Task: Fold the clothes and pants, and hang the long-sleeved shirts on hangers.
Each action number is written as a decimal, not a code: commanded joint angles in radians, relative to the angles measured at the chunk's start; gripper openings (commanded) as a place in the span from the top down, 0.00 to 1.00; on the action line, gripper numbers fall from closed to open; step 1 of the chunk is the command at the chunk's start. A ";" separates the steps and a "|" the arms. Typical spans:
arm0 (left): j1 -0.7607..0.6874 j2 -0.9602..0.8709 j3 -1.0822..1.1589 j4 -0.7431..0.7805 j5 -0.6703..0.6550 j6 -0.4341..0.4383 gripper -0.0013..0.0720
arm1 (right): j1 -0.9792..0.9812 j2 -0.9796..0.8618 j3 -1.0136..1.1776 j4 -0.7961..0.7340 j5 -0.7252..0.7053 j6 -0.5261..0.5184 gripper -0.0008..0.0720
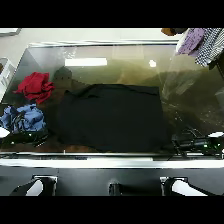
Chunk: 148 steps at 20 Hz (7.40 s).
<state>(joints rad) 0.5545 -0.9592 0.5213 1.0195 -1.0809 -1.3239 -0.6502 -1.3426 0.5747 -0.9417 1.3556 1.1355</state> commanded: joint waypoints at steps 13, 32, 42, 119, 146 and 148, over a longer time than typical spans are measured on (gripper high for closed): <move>-0.097 -0.146 -0.057 -0.129 0.053 0.150 0.37 | -0.001 0.061 0.000 0.052 0.023 -0.042 0.95; -0.126 0.087 0.892 -0.008 0.053 -0.230 0.96 | 0.439 0.341 1.037 0.073 -0.380 0.153 0.95; -0.126 0.419 1.076 0.306 -0.019 -0.537 0.96 | 0.439 0.681 1.225 -0.328 -0.385 0.387 0.95; 0.025 -0.334 0.222 -0.112 -0.044 0.072 0.17 | 0.055 0.117 -0.099 0.179 -0.077 -0.048 0.95; -0.148 -0.302 0.349 -0.193 0.069 0.083 0.96 | 0.425 0.272 0.185 0.161 -0.282 0.049 0.95; -0.169 -0.260 0.469 -0.192 0.069 0.037 0.96 | 0.524 0.272 0.378 -0.029 -0.356 0.183 0.95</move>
<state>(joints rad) 0.4145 -1.2678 0.8684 0.8310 -1.0161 -1.2396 -0.2741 -1.0721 0.7479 -0.7712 1.1355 1.1610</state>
